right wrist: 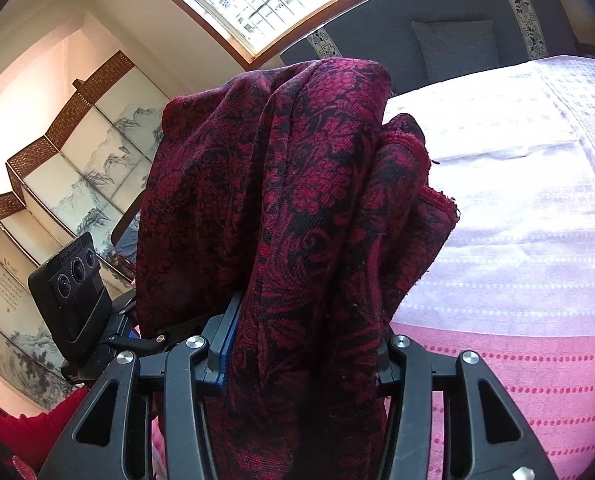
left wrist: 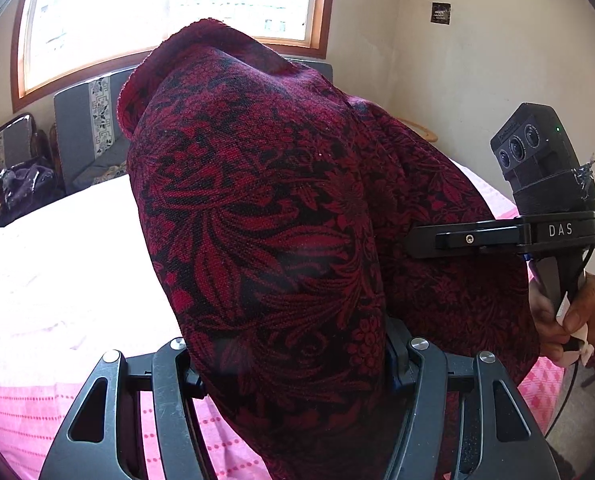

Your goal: Fold small clothes

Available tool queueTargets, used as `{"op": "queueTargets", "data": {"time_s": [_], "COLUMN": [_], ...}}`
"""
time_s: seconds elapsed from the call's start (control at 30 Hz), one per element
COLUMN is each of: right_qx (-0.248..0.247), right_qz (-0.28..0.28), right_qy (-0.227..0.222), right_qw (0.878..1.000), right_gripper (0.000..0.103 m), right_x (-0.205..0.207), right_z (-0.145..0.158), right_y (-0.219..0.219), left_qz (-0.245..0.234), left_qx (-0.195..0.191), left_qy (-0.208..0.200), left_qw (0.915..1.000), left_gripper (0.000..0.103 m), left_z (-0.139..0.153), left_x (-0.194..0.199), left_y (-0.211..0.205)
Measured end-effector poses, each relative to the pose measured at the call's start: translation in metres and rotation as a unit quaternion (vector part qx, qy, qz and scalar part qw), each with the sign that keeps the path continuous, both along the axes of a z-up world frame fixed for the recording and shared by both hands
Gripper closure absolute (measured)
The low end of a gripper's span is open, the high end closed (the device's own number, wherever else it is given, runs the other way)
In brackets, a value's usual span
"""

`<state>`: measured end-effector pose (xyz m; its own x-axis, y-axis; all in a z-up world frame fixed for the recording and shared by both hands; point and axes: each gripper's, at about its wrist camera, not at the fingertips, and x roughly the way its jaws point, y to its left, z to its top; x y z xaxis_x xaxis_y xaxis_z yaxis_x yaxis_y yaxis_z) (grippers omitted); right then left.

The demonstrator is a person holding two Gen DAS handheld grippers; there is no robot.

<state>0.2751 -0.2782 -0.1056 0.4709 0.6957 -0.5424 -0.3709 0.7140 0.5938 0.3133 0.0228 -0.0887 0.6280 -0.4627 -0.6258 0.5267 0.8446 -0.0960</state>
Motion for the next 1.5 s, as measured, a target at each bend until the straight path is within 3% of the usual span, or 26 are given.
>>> {"op": "queueTargets", "data": {"time_s": [0.47,0.83,1.5], "right_qx": [0.013,0.030,0.048], "right_qz": [0.007,-0.010,-0.025], "right_qy": [-0.024,-0.035,-0.023], "right_qw": [1.000,0.999,0.998], "right_gripper": [0.057,0.057,0.058], "right_x": [0.033,0.055,0.085], "right_z": [0.007,-0.005,-0.008], "right_y": [0.030,0.016,0.037], "left_qz": [0.043,0.054,0.061], "left_qx": [0.013,0.020,0.028], "left_qy": [-0.042,-0.062,-0.049], "left_qw": [0.9981,0.9964,0.9966], "left_gripper": [0.041,0.041,0.042], "left_z": [0.015,0.029,0.037], "left_x": [0.006,0.027,0.059], "left_y": [0.020,0.005,-0.006]}}
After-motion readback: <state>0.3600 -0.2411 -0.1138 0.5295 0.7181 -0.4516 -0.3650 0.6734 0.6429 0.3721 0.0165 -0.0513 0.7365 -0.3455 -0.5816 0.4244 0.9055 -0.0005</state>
